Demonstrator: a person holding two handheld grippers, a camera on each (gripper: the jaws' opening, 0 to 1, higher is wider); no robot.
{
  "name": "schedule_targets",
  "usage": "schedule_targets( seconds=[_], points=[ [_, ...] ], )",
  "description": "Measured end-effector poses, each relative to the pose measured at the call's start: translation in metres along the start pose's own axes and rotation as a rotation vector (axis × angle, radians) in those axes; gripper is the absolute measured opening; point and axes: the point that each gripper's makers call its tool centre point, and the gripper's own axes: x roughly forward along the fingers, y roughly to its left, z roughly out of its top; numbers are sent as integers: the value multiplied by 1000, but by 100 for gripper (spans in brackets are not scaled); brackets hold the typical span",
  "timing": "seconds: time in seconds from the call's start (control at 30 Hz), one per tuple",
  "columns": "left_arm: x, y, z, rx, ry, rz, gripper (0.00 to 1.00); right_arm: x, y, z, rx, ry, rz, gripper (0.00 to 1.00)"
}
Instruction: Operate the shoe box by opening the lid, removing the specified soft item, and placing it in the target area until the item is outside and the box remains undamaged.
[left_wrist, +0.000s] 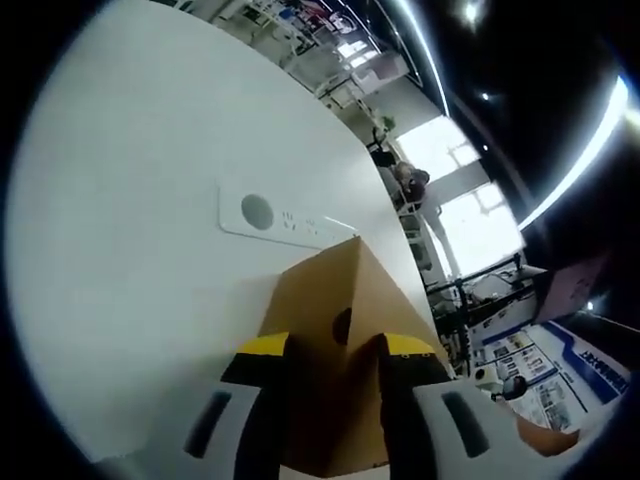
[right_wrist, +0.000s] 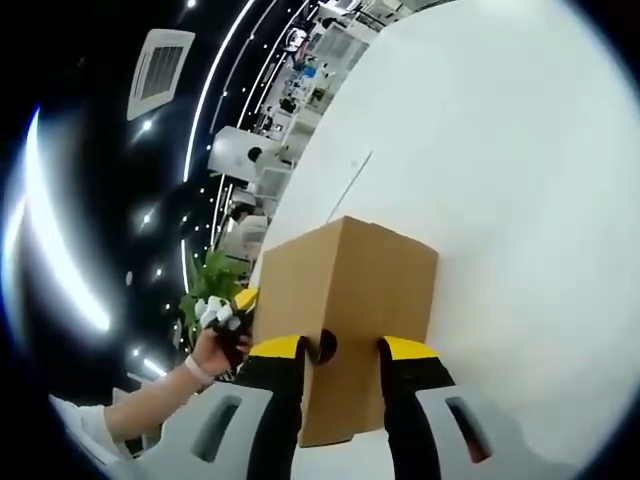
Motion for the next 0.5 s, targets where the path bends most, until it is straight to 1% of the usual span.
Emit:
schedule_targets(
  seconds=[0.13,0.3,0.5],
  points=[
    [-1,1,-1,-3,-3,3,33,0,0,1,-2,0,1,28],
    [-3,1,-4,-17,-28,8,33,0,0,2,-5,0,-2,28],
    [-6,1,-6,-25,-34,17,33,1,1,5,-14,8,-8,28]
  ],
)
